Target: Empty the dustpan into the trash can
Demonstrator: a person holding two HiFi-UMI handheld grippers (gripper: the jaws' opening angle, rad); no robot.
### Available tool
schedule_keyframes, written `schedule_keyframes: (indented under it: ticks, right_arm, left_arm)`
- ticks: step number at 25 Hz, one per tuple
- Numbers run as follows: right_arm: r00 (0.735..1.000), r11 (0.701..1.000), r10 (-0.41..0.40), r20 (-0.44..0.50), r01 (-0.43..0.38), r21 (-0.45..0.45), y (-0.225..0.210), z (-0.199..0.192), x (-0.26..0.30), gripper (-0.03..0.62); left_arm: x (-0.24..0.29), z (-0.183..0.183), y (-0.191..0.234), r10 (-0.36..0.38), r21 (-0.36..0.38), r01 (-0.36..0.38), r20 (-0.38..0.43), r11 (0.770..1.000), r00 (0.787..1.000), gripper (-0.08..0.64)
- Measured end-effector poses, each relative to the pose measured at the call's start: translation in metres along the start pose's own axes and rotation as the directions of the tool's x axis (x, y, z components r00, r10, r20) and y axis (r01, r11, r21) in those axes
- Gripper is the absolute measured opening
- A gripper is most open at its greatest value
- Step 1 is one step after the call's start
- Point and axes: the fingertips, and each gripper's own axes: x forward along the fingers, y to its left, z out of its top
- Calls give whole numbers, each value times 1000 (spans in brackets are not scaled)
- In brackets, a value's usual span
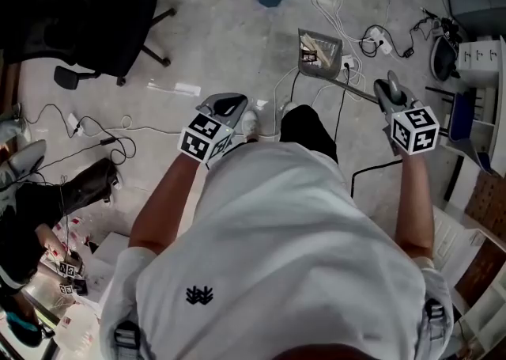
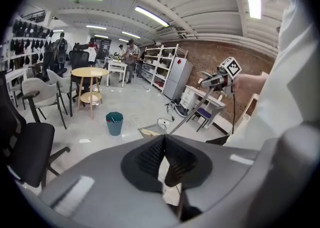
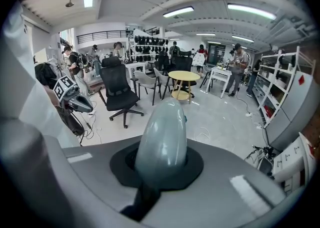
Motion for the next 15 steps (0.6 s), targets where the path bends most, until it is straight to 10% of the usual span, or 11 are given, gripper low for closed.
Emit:
schedule_keyframes:
  ticks: [15]
  right_arm:
    - [991,977,132,3,-130,-168,-162,116,108,9]
  left_arm:
    - [84,116,81,181,-98,-181,-8,979,983,56]
